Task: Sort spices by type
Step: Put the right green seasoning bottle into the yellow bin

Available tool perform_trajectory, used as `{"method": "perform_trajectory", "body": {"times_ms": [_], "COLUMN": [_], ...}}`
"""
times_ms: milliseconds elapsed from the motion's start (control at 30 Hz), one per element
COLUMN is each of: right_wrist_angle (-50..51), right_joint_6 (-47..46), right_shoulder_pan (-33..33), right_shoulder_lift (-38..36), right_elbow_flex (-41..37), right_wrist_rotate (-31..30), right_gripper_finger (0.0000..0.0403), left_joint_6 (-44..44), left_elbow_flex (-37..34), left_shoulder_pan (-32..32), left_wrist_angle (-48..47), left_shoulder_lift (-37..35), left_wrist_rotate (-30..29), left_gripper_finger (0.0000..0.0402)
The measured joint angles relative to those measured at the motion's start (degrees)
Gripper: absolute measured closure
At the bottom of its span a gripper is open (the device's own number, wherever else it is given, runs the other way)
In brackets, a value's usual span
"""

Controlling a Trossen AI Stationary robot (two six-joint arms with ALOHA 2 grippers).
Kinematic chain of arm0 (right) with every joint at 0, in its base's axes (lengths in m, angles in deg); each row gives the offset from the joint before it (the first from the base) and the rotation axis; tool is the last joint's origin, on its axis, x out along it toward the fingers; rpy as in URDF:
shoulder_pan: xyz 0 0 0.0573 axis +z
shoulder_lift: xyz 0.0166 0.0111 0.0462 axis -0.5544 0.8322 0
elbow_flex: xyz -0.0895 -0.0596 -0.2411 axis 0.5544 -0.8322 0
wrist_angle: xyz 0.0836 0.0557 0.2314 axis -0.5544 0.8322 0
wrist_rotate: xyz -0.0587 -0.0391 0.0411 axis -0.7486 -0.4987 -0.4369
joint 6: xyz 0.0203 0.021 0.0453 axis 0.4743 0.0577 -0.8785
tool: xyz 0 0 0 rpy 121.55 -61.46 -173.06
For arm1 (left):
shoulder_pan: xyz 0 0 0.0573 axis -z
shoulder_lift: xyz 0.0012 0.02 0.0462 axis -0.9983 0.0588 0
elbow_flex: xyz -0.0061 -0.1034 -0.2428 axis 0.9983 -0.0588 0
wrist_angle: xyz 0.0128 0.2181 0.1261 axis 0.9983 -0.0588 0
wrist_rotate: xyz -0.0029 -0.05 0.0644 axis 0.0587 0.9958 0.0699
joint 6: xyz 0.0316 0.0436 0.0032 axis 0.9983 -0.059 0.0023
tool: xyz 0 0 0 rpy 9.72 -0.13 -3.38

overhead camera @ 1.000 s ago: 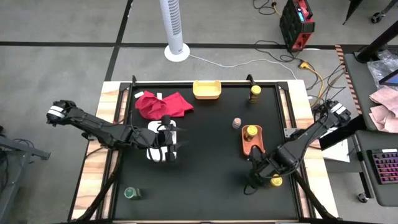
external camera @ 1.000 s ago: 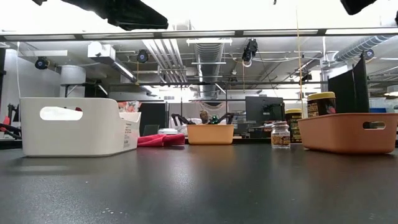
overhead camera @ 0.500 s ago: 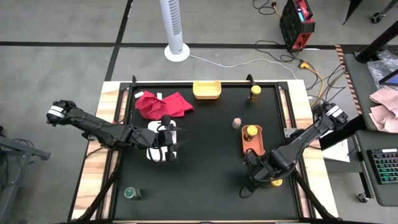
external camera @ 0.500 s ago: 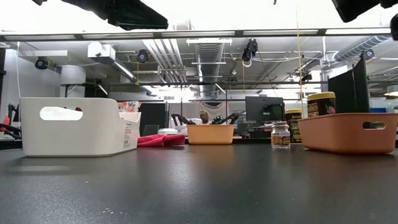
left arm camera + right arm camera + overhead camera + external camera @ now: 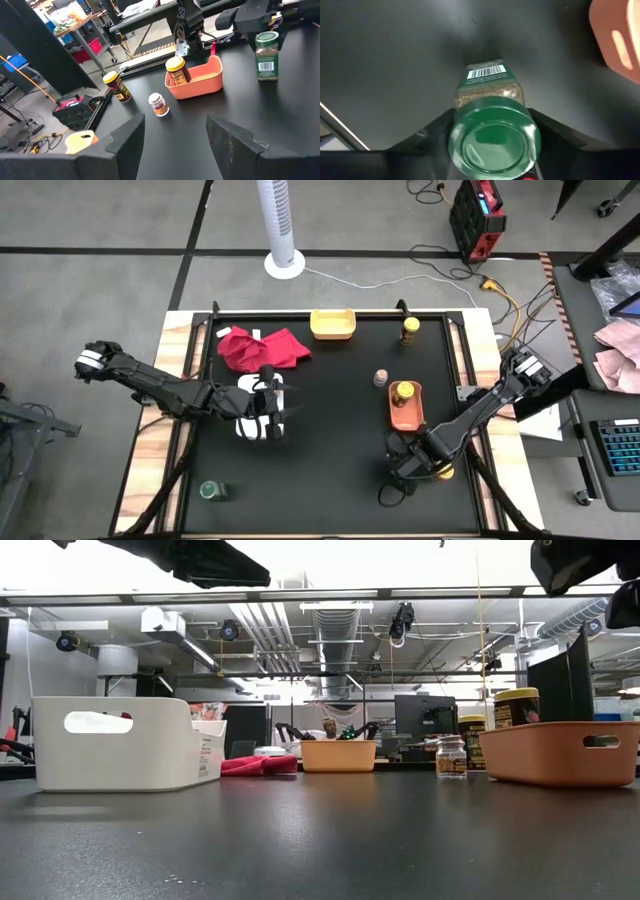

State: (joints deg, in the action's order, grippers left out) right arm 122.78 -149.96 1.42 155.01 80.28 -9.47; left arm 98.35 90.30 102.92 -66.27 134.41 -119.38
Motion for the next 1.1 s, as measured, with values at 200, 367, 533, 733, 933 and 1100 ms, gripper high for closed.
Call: {"method": "perform_trajectory", "body": {"times_ms": [200, 367, 533, 733, 933, 1100], "right_wrist_angle": [0.23, 0.05, 0.27, 6.07, 13.59, 16.79], "right_joint_6": [-0.16, 2.54, 16.55, 36.07, 55.23, 69.77], "right_shoulder_pan": [-0.62, -4.21, -12.54, -27.43, -41.56, -50.12], "right_shoulder_lift": [-0.9, -2.01, -0.86, 2.19, 9.33, 16.34], "right_elbow_flex": [1.37, 7.81, 16.43, 25.98, 37.86, 49.93], "right_wrist_rotate": [1.16, -0.09, -1.48, -1.45, -1.58, -1.46], "right_gripper_finger": [0.0209, 0.0209, 0.0209, 0.0209, 0.0209, 0.0209], "left_joint_6": [1.13, 3.63, 6.81, 8.84, 5.57, 1.96], "left_elbow_flex": [0.0, -0.02, -0.01, 0.0, -0.02, -0.02], "left_shoulder_pan": [0.0, -0.02, -0.02, 0.0, 0.15, 0.26], "left_wrist_angle": [-0.17, -0.46, -0.5, -3.11, -8.96, -12.41], "left_shoulder_lift": [-0.02, -0.02, -0.25, -2.73, -5.53, -7.38], "left_wrist_rotate": [-0.24, -5.28, -9.3, -12.58, -12.57, -12.49], "left_gripper_finger": [0.0206, 0.0206, 0.0206, 0.0206, 0.0206, 0.0206]}}
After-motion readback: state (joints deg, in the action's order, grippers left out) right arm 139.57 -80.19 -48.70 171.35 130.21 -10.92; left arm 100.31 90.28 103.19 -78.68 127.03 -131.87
